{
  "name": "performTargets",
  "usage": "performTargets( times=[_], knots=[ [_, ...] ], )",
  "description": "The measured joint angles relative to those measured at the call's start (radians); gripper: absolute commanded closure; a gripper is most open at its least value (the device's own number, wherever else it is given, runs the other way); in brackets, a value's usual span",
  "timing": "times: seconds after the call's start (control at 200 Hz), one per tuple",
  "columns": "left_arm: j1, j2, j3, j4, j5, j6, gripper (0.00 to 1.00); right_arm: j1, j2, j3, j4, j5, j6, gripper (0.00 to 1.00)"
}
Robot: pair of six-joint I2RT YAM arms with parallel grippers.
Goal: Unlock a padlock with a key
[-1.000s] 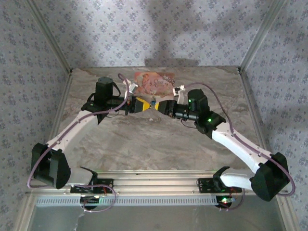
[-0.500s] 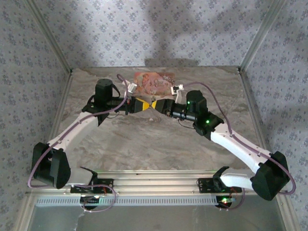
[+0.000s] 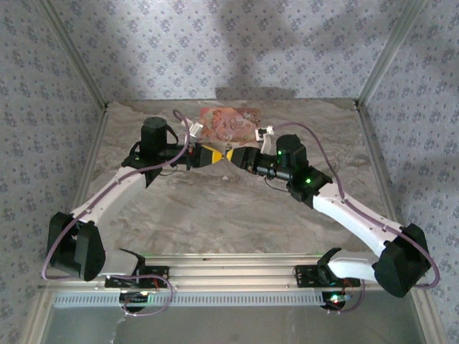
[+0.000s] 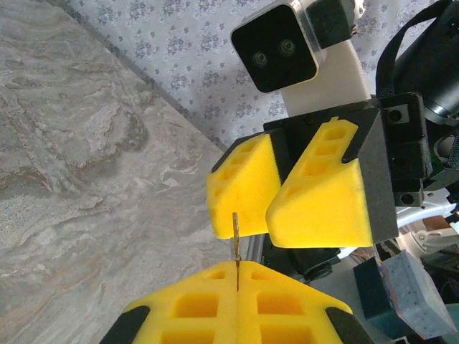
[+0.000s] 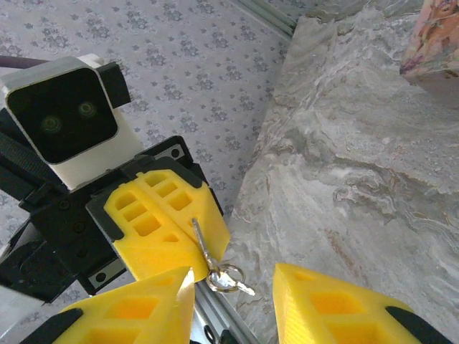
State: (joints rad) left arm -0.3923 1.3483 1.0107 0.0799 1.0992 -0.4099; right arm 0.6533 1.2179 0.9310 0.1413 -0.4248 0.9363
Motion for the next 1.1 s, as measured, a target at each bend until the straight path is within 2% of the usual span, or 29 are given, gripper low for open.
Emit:
performTargets(
  times=[0.09,0.41,0.495,0.63,0.974,0.999,1.064,1.099],
  knots=[
    [0.0,0.0,0.0,0.0,0.0,0.0,1.0,0.0,0.003,0.0,-0.003,0.003,0.0,0.65],
    [0.006,0.0,0.0,0.008,-0.002,-0.003,1.0,0.0,0.046,-0.002,0.043,-0.01,0.032,0.81],
    [0.006,0.0,-0.004,0.011,-0.007,-0.003,1.0,0.0,0.047,-0.004,0.054,-0.01,0.043,0.86],
    [0.012,0.0,-0.009,0.011,-0.012,-0.004,1.0,0.002,0.047,-0.005,0.071,-0.01,0.047,1.0],
    [0.015,-0.001,-0.035,0.013,-0.011,-0.004,1.0,0.002,0.043,-0.037,0.105,-0.015,0.032,1.0],
    [0.015,-0.002,-0.035,0.011,-0.011,-0.003,0.94,0.002,0.041,-0.037,0.102,-0.015,0.027,1.0],
    [0.015,-0.01,-0.036,0.006,-0.012,0.001,0.69,0.004,0.033,-0.037,0.095,-0.011,0.01,1.0],
    [0.014,-0.016,-0.036,-0.001,-0.014,0.006,0.6,0.008,0.026,-0.035,0.078,-0.004,-0.006,1.0]
  ],
)
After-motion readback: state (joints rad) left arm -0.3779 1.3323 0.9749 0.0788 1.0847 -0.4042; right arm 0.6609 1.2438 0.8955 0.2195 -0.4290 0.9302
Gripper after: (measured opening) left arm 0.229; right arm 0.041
